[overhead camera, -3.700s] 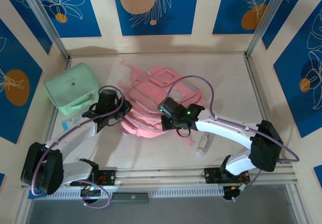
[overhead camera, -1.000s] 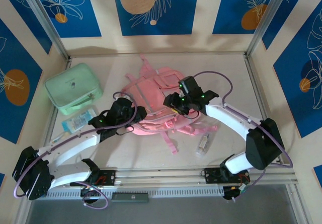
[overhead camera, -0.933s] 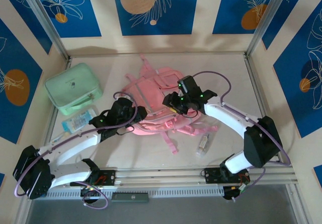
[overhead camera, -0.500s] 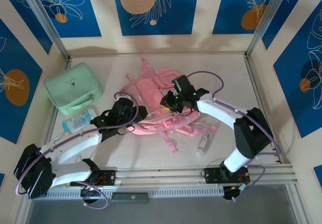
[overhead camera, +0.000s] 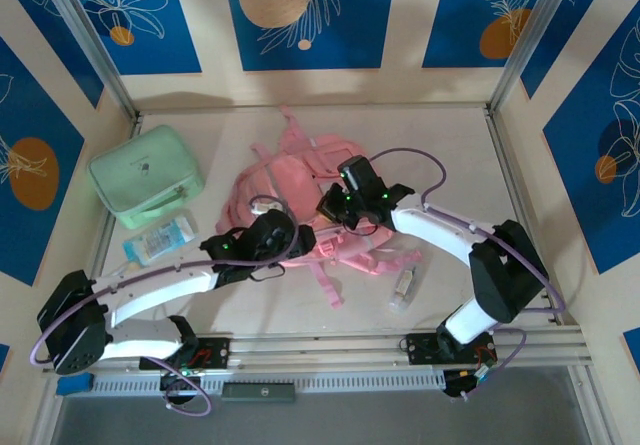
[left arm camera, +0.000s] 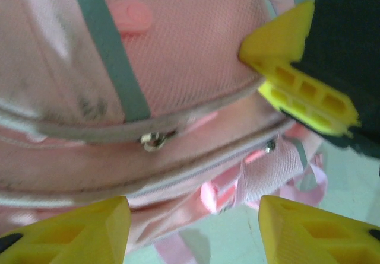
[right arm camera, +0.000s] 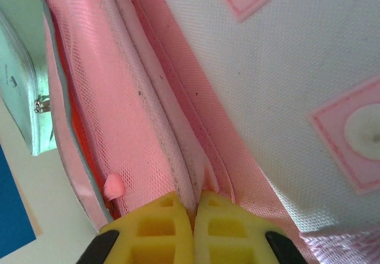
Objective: Pack books, pencil case, and school supplies into a backpack
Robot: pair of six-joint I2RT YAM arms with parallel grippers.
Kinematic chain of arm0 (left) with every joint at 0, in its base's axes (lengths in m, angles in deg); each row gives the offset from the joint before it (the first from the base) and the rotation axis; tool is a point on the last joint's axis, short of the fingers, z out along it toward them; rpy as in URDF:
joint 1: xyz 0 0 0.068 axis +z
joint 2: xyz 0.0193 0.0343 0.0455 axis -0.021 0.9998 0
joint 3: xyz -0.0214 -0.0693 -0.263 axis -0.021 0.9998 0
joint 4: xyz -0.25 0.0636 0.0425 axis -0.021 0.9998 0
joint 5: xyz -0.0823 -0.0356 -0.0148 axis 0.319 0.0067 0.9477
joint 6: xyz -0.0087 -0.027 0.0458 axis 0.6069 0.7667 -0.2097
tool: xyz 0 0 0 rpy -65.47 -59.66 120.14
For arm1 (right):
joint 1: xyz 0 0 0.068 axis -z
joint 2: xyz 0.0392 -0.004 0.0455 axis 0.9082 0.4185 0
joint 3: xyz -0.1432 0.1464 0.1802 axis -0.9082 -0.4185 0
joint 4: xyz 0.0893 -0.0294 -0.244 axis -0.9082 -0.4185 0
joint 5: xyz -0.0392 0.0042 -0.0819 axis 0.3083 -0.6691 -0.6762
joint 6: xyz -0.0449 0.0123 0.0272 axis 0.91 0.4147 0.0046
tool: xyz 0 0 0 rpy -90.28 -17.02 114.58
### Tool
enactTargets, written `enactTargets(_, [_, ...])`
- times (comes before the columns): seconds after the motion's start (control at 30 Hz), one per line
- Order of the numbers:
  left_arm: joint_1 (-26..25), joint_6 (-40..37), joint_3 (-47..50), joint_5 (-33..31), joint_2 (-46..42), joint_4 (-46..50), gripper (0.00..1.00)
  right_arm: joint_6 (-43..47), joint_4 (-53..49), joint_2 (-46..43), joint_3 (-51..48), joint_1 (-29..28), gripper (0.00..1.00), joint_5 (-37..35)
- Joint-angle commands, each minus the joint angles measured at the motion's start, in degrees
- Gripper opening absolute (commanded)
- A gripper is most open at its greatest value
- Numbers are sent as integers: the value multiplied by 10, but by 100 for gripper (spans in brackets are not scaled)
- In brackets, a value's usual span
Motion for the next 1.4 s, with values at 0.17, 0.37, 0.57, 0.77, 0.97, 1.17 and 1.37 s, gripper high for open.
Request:
enactTargets(0.17, [-5, 31, -61, -67, 57, 51, 60, -76, 80, -28, -24, -37, 0, -13])
enactTargets(0.37, [-7, 67, -50, -90, 65, 63, 60, -97, 96, -43, -34, -34, 0, -23])
enactTargets(0.57, [-17, 90, -44, -89, 63, 67, 55, -108, 101, -59, -49, -25, 0, -30])
enactTargets(0.77, [-30, 133, -44, -135, 63, 109, 48, -111, 100, -72, -58, -18, 0, -28])
enactTargets(0.97, [-36, 175, 6, -158, 35, 76, 48, -112, 104, -74, -64, -19, 0, -30])
enactTargets(1.17, [-34, 155, -27, -155, 68, 40, 51, -116, 111, -70, -64, -32, 0, -36])
enactTargets(1.37, [-34, 143, -73, -191, 95, 57, 61, -126, 120, -71, -74, -39, 0, -36])
